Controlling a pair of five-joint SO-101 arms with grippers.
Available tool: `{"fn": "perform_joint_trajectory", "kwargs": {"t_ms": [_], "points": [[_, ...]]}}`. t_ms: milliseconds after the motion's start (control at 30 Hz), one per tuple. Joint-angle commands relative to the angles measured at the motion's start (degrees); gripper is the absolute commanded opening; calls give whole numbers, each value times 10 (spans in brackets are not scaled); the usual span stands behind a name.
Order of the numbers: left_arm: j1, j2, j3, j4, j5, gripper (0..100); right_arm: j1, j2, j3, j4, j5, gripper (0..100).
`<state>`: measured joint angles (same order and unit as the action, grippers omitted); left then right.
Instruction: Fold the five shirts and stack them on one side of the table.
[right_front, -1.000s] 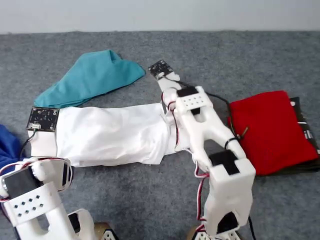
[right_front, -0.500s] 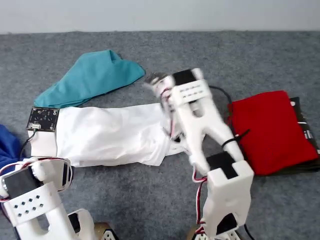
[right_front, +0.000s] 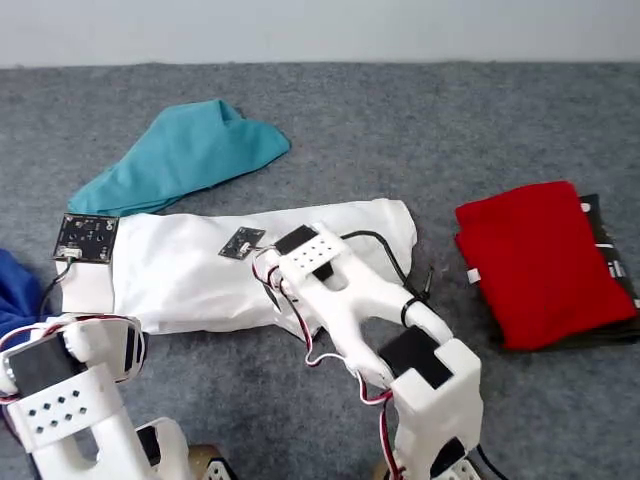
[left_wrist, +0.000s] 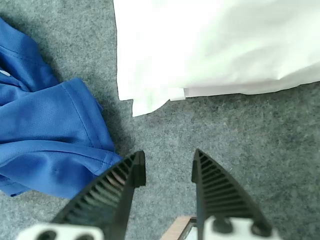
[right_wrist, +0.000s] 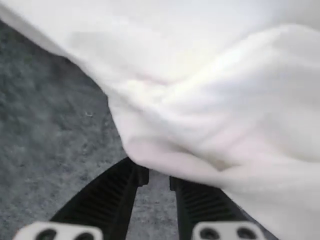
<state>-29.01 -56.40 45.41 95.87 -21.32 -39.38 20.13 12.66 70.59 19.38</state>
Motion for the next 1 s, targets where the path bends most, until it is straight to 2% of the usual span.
{"fn": "perform_joint_trajectory", "kwargs": {"t_ms": [0,500,667,967], "points": [[4,-6,-2,-8,-5,161,-7,-9,-8,-54,-11,99],[4,-6,-1,-8,-5,161,9,-8,-160,-44,-12,100],[4,-6,-1,-8,-5,161,20,-5,-215,16,-12,100],[4,-6,-1,-8,-5,161,20,-7,-241,26,-12,100]]}}
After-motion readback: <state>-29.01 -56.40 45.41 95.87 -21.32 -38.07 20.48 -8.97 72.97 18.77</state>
